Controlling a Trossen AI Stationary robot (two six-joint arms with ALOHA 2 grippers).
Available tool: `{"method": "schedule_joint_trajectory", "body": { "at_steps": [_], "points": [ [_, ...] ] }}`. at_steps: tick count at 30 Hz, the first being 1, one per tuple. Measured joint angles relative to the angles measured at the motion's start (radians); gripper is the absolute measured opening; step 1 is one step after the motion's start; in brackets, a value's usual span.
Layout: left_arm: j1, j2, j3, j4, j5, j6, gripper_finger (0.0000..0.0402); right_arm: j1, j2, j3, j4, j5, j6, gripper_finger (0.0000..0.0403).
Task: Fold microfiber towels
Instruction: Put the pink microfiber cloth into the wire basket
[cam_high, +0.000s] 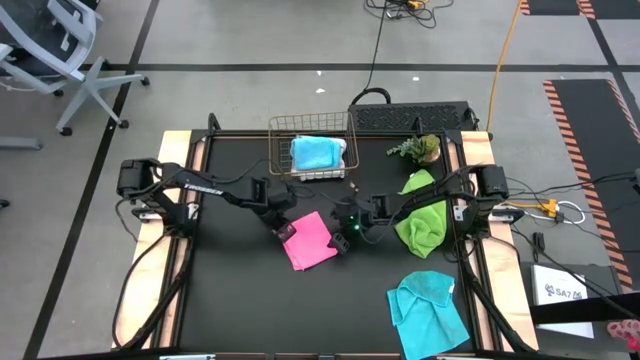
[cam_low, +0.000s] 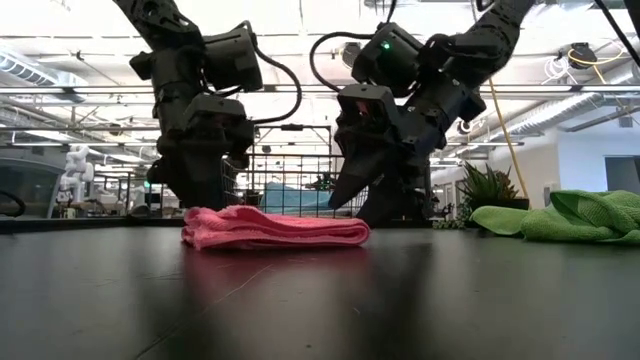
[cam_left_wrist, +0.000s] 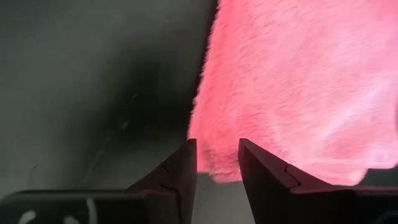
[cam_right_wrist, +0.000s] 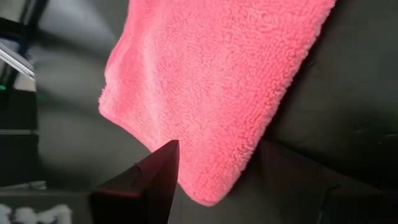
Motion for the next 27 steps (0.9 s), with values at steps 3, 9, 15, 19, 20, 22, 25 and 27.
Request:
{"method": "schedule_joint_trajectory", "body": {
  "at_steps": [3, 9, 15, 19, 20, 22, 25, 27],
  "points": [
    [0.0, 0.0, 0.0, -0.04, -0.028, 0.003, 0.012, 0.007, 0.0, -0.02, 0.035, 0.001, 0.024, 0.0217],
    [0.0, 0.0, 0.0, -0.058, -0.062, 0.001, 0.012, 0.006, 0.0, -0.027, 0.047, 0.004, 0.028, 0.0217],
    [0.0, 0.007, 0.0, -0.038, -0.064, -0.005, 0.012, 0.007, 0.0, -0.027, 0.054, 0.004, 0.032, 0.0217],
    [0.0, 0.032, -0.001, -0.032, -0.069, -0.002, 0.0135, 0.007, 0.0, -0.027, 0.054, 0.004, 0.032, 0.0217],
    [0.0, 0.043, 0.0, -0.03, -0.069, -0.005, 0.0143, 0.007, 0.0, -0.027, 0.054, 0.003, 0.032, 0.0217],
    [0.0, 0.058, 0.001, -0.03, -0.064, -0.024, 0.0162, 0.007, 0.0, -0.027, 0.055, 0.003, 0.032, 0.0217],
    [0.001, 0.077, 0.005, -0.03, -0.042, -0.03, 0.019, 0.007, 0.0, -0.027, 0.062, 0.003, 0.032, 0.0217],
    [0.001, 0.08, 0.004, -0.023, -0.037, -0.029, 0.0205, 0.007, 0.0, -0.027, 0.078, 0.004, 0.032, 0.0217]
  ]
}}
